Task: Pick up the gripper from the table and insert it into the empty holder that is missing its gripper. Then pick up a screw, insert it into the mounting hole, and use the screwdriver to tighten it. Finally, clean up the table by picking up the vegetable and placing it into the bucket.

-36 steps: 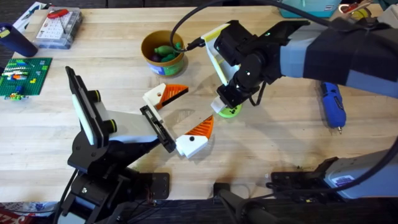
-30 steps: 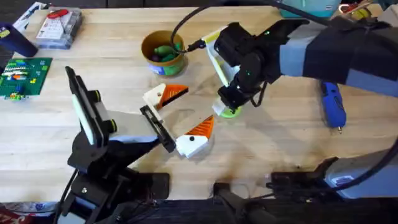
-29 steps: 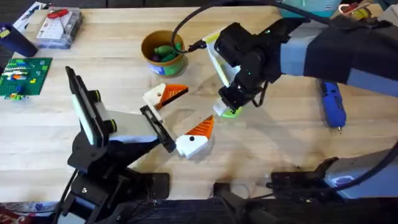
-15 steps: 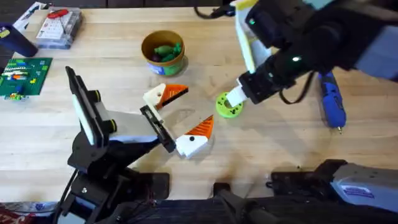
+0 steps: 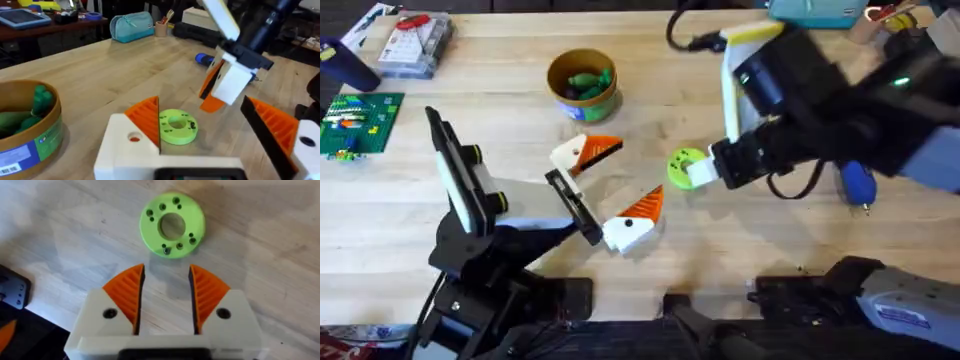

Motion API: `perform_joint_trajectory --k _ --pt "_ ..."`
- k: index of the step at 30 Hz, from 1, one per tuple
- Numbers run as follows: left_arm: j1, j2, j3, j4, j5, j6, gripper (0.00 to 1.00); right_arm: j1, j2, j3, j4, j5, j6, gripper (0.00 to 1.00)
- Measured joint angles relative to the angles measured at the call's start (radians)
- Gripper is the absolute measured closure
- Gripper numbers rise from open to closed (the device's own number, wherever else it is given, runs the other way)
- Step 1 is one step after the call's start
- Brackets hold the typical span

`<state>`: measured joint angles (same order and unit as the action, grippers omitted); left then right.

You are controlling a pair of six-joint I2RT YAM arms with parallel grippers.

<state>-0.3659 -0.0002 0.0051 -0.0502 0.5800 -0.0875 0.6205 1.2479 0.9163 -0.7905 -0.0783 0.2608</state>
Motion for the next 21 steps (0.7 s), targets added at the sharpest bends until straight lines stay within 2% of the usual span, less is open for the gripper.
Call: perform_joint_trajectory --k 4,17,21 --pt "0.0 0.0 0.0 0.0 0.0 0.0 0.011 0.004 0.062 -0.046 0.038 -0.016 0.008 0.498" --pt "0.0 0.0 0.0 0.0 0.0 0.0 0.011 0.035 0.188 -0.046 0.13 -0.013 0.0 0.499" --pt "0.0 0.0 0.0 0.0 0.0 0.0 0.011 0.036 0.19 -0.046 0.15 -0.008 -0.005 0.569"
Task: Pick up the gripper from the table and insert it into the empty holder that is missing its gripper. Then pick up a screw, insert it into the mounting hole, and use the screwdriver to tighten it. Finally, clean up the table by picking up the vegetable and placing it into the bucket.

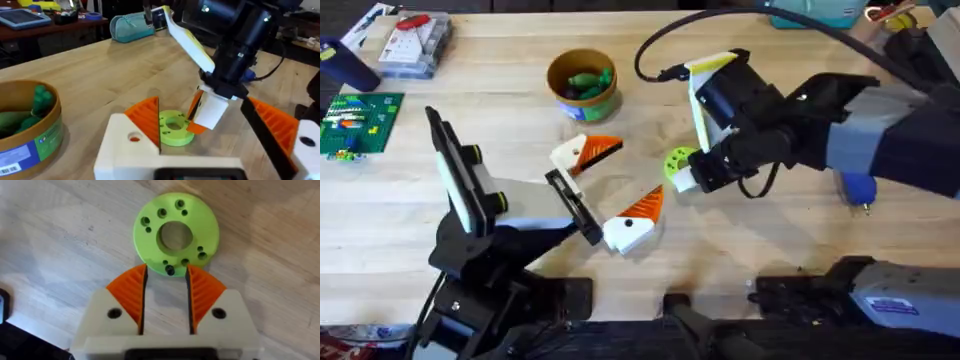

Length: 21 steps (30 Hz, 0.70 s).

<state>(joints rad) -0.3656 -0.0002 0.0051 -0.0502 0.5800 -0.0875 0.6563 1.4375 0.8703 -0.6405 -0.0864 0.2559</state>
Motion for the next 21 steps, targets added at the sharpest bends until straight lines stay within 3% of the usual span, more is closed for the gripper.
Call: perform_joint_trajectory --k 4,15,21 --pt "0.0 0.0 0.0 0.0 0.0 0.0 0.011 0.0 0.0 0.0 0.016 0.001 -0.001 0.681" --pt "0.0 0.0 0.0 0.0 0.0 0.0 0.011 0.0 0.011 0.0 0.011 0.005 -0.002 0.725" --pt "0.0 0.0 0.0 0.0 0.0 0.0 0.011 0.0 0.03 0.008 0.006 0.021 -0.002 0.869"
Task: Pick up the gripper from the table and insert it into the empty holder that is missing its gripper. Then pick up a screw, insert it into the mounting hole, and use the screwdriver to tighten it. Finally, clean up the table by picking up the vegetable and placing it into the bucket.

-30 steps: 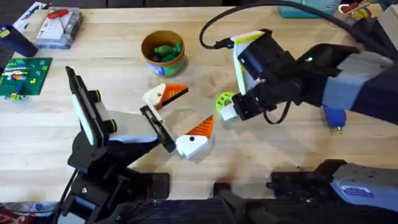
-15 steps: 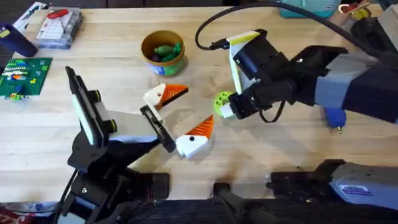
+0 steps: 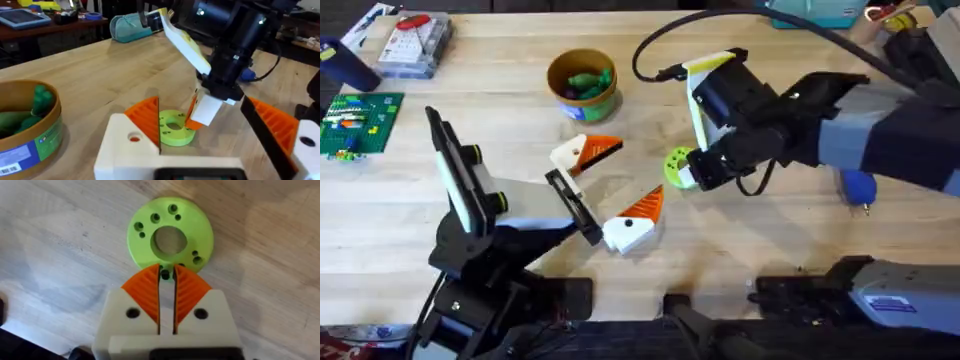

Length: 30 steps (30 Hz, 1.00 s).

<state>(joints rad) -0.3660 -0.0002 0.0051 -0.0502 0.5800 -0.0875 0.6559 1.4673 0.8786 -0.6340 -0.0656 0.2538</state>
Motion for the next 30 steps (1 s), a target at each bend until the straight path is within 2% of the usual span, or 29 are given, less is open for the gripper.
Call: perform_joint_trajectory --k 3,5,16,20,24,30 --pt "0.0 0.0 0.0 0.0 0.0 0.0 0.011 0.0 0.004 0.004 -0.004 0.002 -0.001 0.914" --pt "0.0 0.0 0.0 0.0 0.0 0.0 0.011 0.0 0.005 0.004 -0.005 0.002 -0.001 0.99" --pt "0.0 0.0 0.0 0.0 0.0 0.0 0.011 0.0 0.025 0.04 -0.056 -0.003 0.0 0.998" --pt "0.0 0.0 0.0 0.0 0.0 0.0 0.011 -0.011 0.044 0.123 -0.184 -0.006 -0.001 0.998" --pt "0.0 0.0 0.0 0.0 0.0 0.0 0.011 -0.041 0.047 0.269 -0.307 -0.01 -0.028 0.998" --pt "0.0 0.0 0.0 0.0 0.0 0.0 0.011 -0.062 0.045 0.453 -0.39 -0.01 -0.076 0.998"
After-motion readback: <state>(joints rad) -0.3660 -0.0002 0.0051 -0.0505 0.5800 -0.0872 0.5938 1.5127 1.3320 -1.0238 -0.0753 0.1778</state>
